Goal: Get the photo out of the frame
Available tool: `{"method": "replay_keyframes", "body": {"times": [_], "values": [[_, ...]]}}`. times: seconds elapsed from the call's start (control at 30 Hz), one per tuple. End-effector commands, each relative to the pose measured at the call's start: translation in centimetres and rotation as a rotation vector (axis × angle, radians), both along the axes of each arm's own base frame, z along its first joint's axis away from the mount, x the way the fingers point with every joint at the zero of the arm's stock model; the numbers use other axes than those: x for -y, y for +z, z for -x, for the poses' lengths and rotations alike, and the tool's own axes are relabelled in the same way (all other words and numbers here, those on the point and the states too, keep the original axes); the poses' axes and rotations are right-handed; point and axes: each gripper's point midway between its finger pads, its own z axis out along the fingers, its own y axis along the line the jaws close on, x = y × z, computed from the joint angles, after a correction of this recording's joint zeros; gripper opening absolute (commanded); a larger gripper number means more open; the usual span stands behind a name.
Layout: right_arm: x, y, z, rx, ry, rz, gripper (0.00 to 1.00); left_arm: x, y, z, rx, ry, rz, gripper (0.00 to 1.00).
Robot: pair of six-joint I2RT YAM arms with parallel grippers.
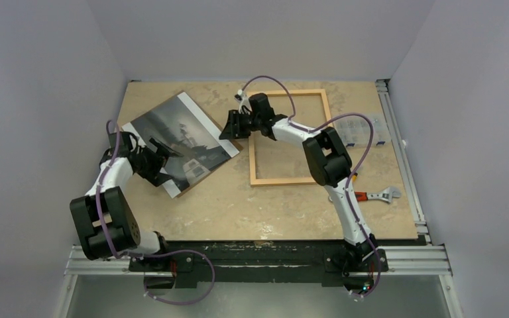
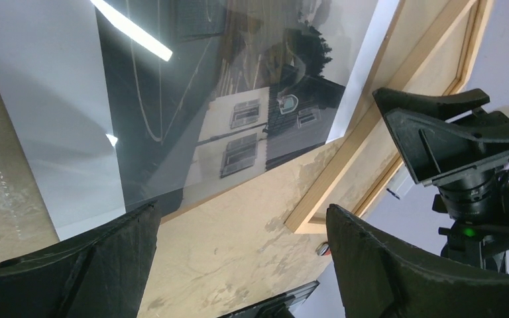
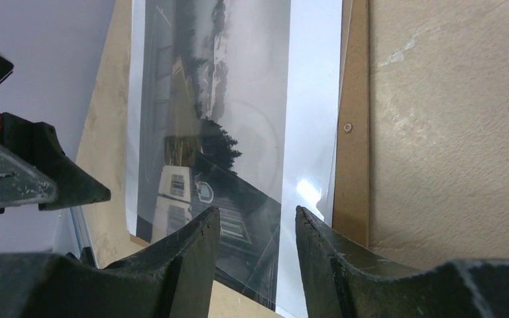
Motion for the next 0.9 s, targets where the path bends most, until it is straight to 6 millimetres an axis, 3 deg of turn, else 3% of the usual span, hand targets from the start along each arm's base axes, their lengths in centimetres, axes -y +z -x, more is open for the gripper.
{"method": "replay_keyframes", "body": {"times": [0.0,0.3,0.47,0.57,0.7,0.87], "values": [[-0.7,4.7,0.7,0.046,0.035,-0.083,0.45,-0.9,0.3,-1.8,-0.004,0.031,-0.015,0.92],[2.7,3.4,1.2,0.071,-0.052,0.117,0.48,-2.1,-2.5,-1.0,-0.151,0.070,-0.047,0.93],[4.2,3.3,2.3,0.062,-0.111,0.187,0.50,-2.3,-3.0,-0.9,-0.162,0.073,-0.056,0.93],[3.3,3.9,4.0,0.082,-0.083,0.186,0.54,-2.4,-2.9,-0.8,-0.159,0.071,-0.062,0.93],[3.4,3.5,4.2,0.045,-0.146,0.199,0.56,-2.4,-2.9,-0.7,-0.166,0.071,-0.063,0.93],[0.2,4.0,6.4,0.134,-0.070,0.163,0.60,-1.9,-1.4,-0.4,-0.094,0.055,-0.065,0.95]]}}
